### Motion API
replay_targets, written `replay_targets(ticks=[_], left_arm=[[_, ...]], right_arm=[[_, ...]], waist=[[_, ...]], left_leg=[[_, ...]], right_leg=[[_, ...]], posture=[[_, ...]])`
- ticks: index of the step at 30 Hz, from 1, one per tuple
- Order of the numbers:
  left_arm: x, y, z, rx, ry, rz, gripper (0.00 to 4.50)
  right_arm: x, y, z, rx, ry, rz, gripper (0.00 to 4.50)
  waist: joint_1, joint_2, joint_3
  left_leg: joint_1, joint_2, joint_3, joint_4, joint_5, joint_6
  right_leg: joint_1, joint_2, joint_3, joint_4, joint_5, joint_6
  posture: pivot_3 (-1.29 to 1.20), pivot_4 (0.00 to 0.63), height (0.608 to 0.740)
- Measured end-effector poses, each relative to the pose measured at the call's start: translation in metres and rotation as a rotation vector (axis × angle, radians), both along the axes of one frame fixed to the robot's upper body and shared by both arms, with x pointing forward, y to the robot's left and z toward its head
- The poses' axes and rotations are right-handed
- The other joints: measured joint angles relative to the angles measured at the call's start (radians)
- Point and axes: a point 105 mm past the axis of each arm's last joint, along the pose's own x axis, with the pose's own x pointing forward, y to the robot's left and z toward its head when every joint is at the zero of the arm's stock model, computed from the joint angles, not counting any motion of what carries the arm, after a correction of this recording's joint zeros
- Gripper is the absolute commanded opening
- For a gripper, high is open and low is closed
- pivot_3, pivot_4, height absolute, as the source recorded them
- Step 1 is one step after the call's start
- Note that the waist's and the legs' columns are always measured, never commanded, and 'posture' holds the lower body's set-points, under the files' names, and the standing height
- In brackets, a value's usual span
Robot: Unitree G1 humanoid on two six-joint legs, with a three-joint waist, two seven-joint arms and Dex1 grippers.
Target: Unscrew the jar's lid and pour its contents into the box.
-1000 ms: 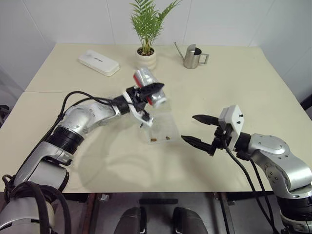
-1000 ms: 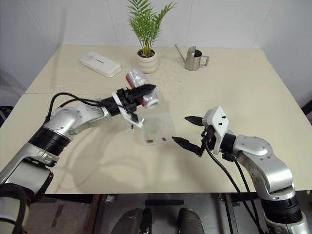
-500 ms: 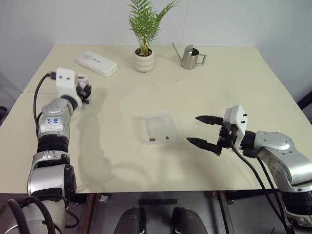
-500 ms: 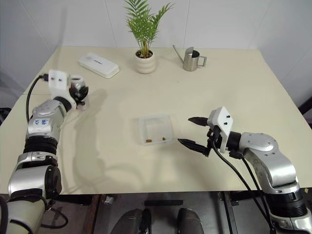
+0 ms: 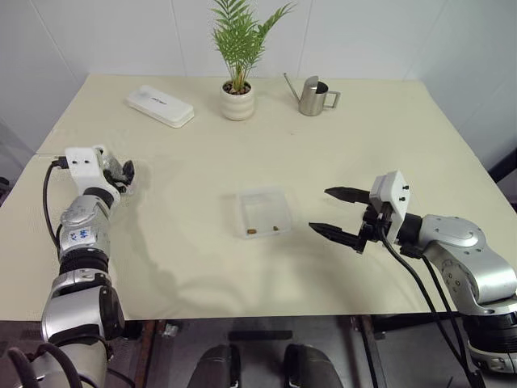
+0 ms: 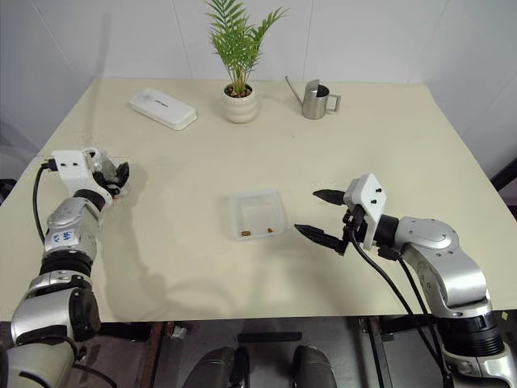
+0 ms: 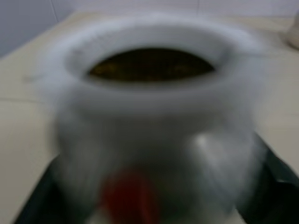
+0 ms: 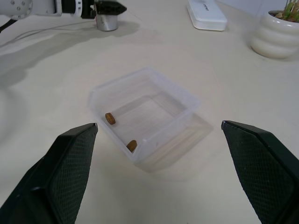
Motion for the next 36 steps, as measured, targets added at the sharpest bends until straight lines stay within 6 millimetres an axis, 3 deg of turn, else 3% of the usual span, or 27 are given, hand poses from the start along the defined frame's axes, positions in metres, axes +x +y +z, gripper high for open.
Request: replay_targets(ticks=[6,12,19,22,25,30,36], left_arm=[[-0.019,0.01,-0.001,0.055,-0.038,0.015,4.47],[-0.071,0.022,-0.019,0.239,0.065,-0.091,4.47],[-0.113,0.035,-0.013,0.408,0.169,-0.231,4.47],[-0.121,0.017,-0.003,0.508,0.158,-0.388,4.47],[-0.122,-0.016,0.013,0.554,0.087,-0.565,4.47],[-0.126,-0.06,0.035,0.529,-0.016,-0.821,4.47],[-0.129,-0.084,0.034,0.549,-0.016,-0.999,4.47]], right_arm=[[-0.004,0.002,-0.003,0.002,0.002,0.007,4.5],[-0.013,0.007,-0.007,0.011,0.026,0.029,4.5],[-0.018,0.008,-0.005,-0.001,0.019,0.076,4.5],[-0.019,0.007,0.003,0.003,-0.033,0.102,4.5],[-0.013,-0.001,0.015,0.017,-0.098,0.116,4.5],[-0.012,-0.027,0.038,0.002,-0.081,0.144,4.5],[-0.026,-0.04,0.03,-0.098,0.019,0.197,4.5]], waist=[[-0.002,0.0,0.0],[-0.011,0.0,0.0],[0.0,0.0,0.0],[0.003,0.0,0.0],[0.003,0.0,0.0],[-0.002,0.001,0.001],[-0.003,0.001,0.001]], left_leg=[[0.0,0.0,0.0,-0.001,-0.001,0.0],[0.001,0.002,0.0,-0.002,-0.002,-0.003],[0.003,0.003,0.0,-0.004,-0.006,-0.009],[0.003,0.002,0.0,-0.006,-0.005,-0.01],[0.003,-0.001,0.0,-0.009,-0.005,-0.01],[0.004,-0.001,0.001,-0.016,-0.003,-0.007],[0.006,0.001,0.007,-0.016,-0.002,-0.002]], right_leg=[[0.0,0.0,0.0,0.0,0.0,0.0],[0.0,-0.001,0.001,-0.002,0.0,-0.001],[0.001,-0.009,0.005,-0.009,0.002,-0.005],[0.001,-0.011,0.005,-0.011,0.003,-0.006],[0.001,-0.012,0.005,-0.013,0.003,-0.005],[0.0,-0.011,-0.001,-0.01,0.003,-0.005],[0.001,-0.002,-0.007,-0.012,0.003,-0.006]], posture=[[0.0,0.15,0.74],[0.0,0.15,0.74],[0.0,0.15,0.74],[0.0,0.15,0.74],[0.0,0.15,0.74],[0.0,0.15,0.74],[0.0,0.15,0.74]])
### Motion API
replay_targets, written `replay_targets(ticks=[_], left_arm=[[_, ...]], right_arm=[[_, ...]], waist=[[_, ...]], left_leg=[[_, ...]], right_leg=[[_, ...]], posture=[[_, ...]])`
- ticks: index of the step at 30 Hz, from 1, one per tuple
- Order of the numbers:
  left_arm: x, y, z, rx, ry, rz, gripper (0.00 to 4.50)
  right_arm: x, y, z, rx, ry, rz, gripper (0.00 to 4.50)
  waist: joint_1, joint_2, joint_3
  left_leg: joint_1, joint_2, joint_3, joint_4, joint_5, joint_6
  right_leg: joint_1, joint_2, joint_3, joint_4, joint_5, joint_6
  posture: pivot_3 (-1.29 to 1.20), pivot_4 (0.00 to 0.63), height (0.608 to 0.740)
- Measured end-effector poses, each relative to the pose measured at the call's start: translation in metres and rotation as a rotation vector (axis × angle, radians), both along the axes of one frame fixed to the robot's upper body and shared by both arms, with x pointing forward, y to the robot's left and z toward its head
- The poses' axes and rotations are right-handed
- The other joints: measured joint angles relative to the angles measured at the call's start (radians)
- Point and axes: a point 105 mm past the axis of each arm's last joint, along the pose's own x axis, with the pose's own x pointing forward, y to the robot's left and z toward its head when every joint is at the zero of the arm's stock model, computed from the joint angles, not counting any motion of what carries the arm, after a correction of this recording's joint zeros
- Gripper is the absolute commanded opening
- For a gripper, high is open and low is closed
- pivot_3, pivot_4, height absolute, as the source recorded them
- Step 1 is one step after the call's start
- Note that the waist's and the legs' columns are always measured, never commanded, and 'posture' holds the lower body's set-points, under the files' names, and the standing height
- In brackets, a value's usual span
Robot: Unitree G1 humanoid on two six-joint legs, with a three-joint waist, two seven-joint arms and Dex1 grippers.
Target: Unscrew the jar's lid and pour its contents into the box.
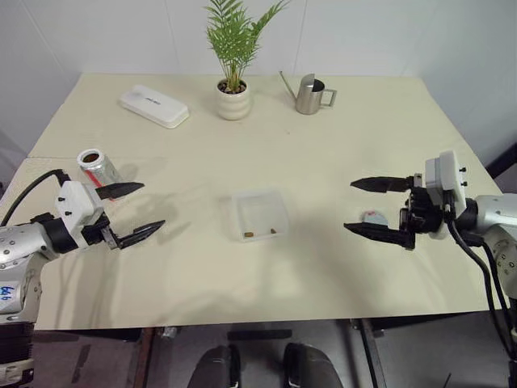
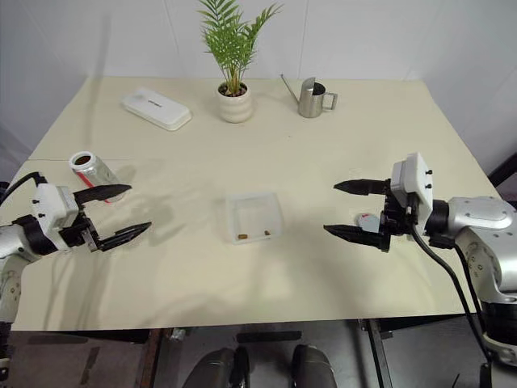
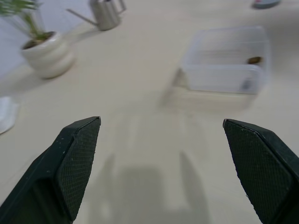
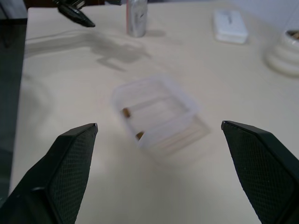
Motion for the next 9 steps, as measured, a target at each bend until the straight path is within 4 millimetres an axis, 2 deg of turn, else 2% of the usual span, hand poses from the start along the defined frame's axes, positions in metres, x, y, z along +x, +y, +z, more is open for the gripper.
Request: replay_targets(ticks=[4,9], left_arm=[[0.0028,-0.0084,0.0058,0.023,-0.005,-0.072,4.47],[0.0045,-0.0078,-0.0005,0.052,0.034,-0.091,4.47]], right_arm=[[-0.0019,-0.0037,0.0071,-0.018,-0.036,0.0,4.5],[0.002,-0.0071,0.0076,-0.022,-0.098,-0.043,4.5]], waist=[[0.002,0.0,0.0],[0.002,0.0,0.0]], left_leg=[[0.001,0.001,0.002,0.002,0.0,0.001],[0.004,0.001,0.003,0.002,-0.002,-0.005]], right_leg=[[0.001,0.001,0.003,-0.002,0.001,0.002],[0.001,-0.007,0.006,-0.002,0.001,0.001]], posture=[[0.0,0.15,0.74],[0.0,0.15,0.74]])
